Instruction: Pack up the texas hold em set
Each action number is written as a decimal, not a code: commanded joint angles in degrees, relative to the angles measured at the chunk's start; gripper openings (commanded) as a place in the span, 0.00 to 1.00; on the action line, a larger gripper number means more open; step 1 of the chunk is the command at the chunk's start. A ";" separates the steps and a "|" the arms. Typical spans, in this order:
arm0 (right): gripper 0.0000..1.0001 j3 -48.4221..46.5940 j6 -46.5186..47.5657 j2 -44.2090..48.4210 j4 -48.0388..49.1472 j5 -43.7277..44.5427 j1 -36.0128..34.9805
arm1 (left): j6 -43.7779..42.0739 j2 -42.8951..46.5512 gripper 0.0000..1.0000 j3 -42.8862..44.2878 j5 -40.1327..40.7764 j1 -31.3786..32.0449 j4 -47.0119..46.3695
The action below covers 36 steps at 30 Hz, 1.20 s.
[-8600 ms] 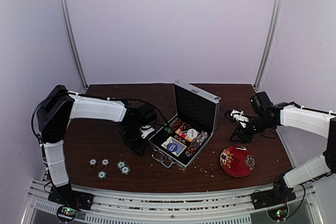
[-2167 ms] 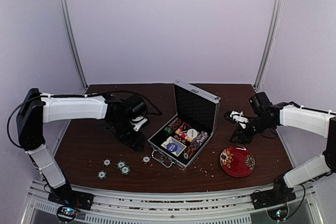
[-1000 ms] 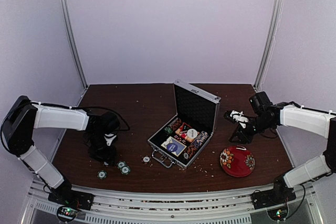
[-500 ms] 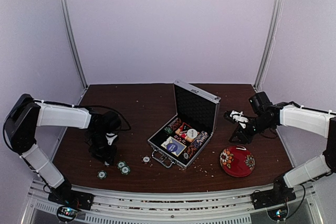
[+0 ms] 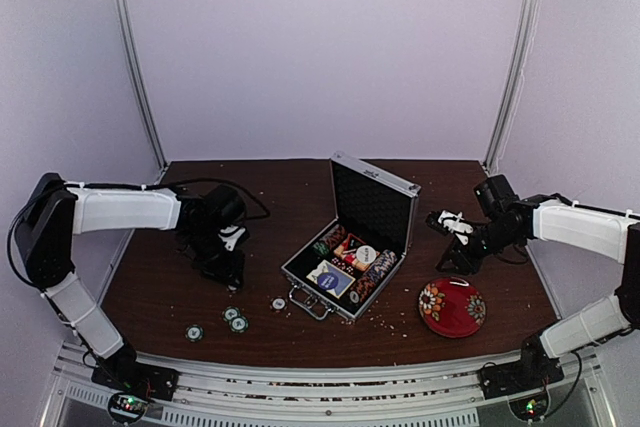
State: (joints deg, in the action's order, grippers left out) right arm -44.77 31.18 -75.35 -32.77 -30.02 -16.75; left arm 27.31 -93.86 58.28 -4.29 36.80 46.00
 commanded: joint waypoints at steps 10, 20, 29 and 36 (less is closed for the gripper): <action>0.37 -0.70 0.11 -0.32 -0.18 0.14 -0.34 | -1.85 -9.62 0.35 7.68 -7.57 9.96 -6.63; 0.37 -0.81 0.08 -0.93 -0.14 0.23 -0.39 | -2.06 -8.13 0.39 8.33 -3.91 10.05 -5.48; 0.37 -0.83 0.13 -0.89 -0.10 0.22 -0.34 | -8.56 -5.08 0.61 6.82 -3.68 12.12 -8.14; 0.37 -0.75 0.11 -0.83 -0.14 0.23 -0.39 | -9.55 -10.47 0.63 8.16 -2.18 14.30 -8.58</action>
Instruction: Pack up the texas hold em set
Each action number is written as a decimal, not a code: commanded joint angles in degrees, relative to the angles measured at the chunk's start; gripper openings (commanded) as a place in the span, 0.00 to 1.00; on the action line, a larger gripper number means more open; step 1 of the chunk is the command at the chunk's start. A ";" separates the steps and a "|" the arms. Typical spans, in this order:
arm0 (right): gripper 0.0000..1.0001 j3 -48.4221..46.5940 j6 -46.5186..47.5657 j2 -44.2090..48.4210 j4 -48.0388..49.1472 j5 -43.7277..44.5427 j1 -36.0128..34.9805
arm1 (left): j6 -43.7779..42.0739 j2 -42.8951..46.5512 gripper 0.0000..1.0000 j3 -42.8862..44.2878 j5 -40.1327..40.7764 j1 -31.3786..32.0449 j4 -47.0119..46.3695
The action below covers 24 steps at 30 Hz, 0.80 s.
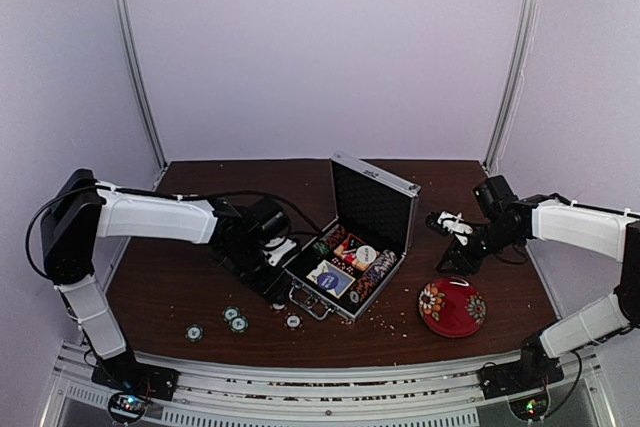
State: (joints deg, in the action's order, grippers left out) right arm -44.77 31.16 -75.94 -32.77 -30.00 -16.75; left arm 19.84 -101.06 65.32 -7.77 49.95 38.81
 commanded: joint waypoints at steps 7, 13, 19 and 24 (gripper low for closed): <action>0.37 -0.67 0.18 -0.51 -0.22 0.29 -0.39 | -2.17 -6.26 0.61 1.87 2.83 1.83 0.04; 0.37 -0.80 0.22 -0.61 -0.24 0.29 -0.39 | -2.67 -8.11 0.58 3.09 5.42 3.06 1.61; 0.37 -0.84 0.22 -0.87 -0.27 0.29 -0.39 | -4.07 -11.03 0.56 5.06 7.42 5.33 6.25; 0.37 -0.83 0.17 -0.65 -0.28 0.38 -0.34 | -3.97 -11.18 0.51 5.15 6.72 5.67 7.21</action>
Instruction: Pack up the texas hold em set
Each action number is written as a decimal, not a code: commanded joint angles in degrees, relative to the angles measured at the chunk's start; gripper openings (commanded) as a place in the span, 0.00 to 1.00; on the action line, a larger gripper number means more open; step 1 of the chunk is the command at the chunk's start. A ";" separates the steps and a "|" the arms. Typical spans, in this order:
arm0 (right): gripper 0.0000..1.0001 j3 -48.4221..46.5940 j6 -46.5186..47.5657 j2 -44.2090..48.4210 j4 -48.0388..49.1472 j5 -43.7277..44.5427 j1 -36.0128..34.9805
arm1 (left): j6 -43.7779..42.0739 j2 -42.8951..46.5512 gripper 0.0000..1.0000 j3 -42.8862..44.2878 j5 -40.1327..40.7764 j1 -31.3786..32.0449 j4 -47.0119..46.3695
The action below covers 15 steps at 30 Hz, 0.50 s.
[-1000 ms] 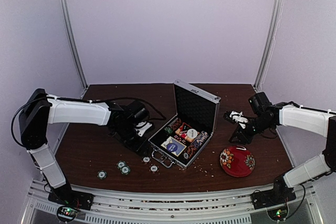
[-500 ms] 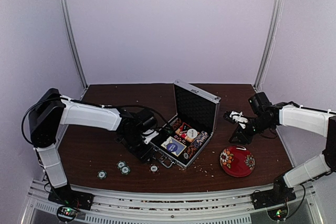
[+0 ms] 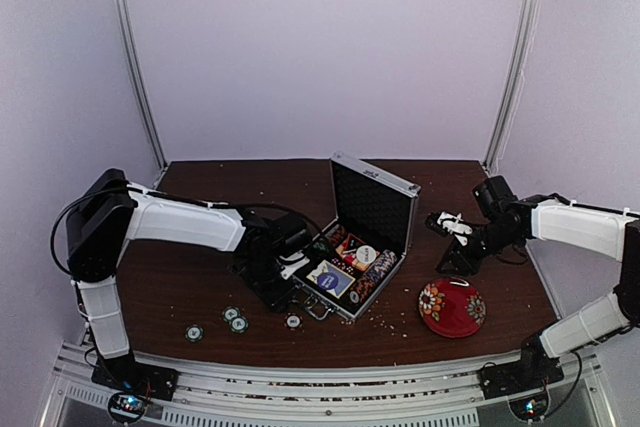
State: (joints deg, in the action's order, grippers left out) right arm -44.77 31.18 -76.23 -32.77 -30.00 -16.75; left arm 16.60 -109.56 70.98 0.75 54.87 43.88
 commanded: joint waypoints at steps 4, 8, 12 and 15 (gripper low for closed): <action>0.37 -0.81 0.10 -0.44 -0.27 0.38 -0.39 | -0.44 -2.34 0.39 0.00 -1.52 0.85 2.89; 0.37 -0.83 0.13 -0.59 -0.27 0.38 -0.39 | 0.70 -0.12 0.35 0.70 -0.85 0.85 3.04; 0.37 -0.76 0.08 -0.42 -0.27 0.47 -0.38 | 1.69 3.34 0.31 0.42 -3.17 0.85 0.39; 0.37 -0.76 0.02 -0.39 -0.25 0.47 -0.39 | 2.39 5.29 0.31 0.14 -5.58 1.14 -1.48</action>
State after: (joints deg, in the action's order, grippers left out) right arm -44.77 31.16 -76.29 -32.77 -29.98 -16.75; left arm 17.39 -108.60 71.37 -0.80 55.31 44.73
